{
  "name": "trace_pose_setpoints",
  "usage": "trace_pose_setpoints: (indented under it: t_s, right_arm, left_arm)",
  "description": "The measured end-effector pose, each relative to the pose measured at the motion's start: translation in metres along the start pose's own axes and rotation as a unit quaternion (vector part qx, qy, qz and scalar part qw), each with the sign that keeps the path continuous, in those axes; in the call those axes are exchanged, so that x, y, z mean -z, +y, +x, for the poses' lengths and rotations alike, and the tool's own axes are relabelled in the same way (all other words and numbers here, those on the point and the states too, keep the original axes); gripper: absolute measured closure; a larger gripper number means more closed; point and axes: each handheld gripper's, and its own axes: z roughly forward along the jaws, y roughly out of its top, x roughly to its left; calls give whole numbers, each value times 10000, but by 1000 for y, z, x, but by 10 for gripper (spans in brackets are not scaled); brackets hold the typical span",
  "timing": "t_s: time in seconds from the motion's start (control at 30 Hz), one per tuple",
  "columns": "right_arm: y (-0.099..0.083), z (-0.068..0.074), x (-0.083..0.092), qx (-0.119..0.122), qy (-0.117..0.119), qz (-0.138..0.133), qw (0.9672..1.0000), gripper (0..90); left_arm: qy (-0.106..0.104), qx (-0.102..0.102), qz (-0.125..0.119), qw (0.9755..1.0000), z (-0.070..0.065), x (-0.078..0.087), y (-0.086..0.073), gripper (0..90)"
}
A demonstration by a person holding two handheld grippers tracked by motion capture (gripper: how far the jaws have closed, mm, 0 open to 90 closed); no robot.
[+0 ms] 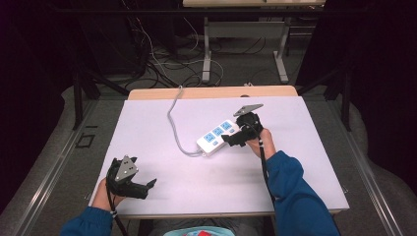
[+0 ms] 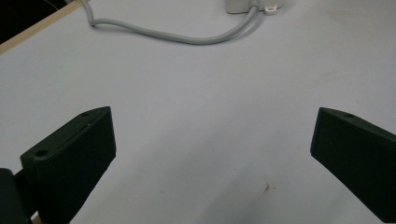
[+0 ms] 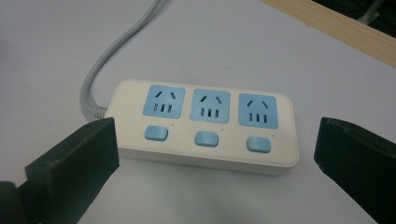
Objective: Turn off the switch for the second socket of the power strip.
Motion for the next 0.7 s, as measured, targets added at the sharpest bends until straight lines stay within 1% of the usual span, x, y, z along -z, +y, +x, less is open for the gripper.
trace_pose_setpoints:
  t_s: [0.1, 0.2, 0.27, 0.3, 0.33, 0.4, 0.43, 0.47, 0.5, 0.53, 0.7]
  right_arm:
    - [-1, 1, 5, -3, -8, 32, 10000, 0]
    - [-3, 3, 9, 82, -58, 12, 9999, 0]
    - [-5, 5, 13, 57, -51, 0, 10000, 0]
    - [-6, 6, 16, 40, -40, 40, 10000, 0]
    - [-8, 6, 17, 72, -55, -37, 10000, 0]
    - [-11, 7, 22, 66, -74, -31, 9999, 0]
    - [-13, 8, 25, 58, -73, 46, 9999, 0]
    - [-15, 7, 27, 88, -119, -9, 9999, 0]
    - [-16, 8, 29, 53, -109, 6, 9999, 0]
    - [-18, 8, 31, 84, -125, -14, 9999, 0]
    - [-25, 8, 41, 56, -179, -45, 9998, 0]
  left_arm:
    - [1, 27, -2, 10000, 0, 1, 0, 0]
    - [5, 26, 4, 10000, 1, 1, -1, 0]
    - [6, 28, 8, 10000, 0, 0, -1, 0]
    - [9, 29, 19, 10000, 0, 0, -1, 0]
    - [34, 9, 23, 10000, 0, 0, 0, 0]
    - [26, -2, 37, 10000, 0, 0, 0, 0]
    - [22, -4, 34, 10000, 0, 0, 0, 0]
    - [12, 9, 19, 10000, 0, 0, 0, 0]
    - [4, 18, 16, 10000, 0, 0, 0, 0]
    - [7, 18, 16, 10000, 0, 0, 0, 0]
    - [23, -8, 16, 10000, 0, 0, 0, 0]
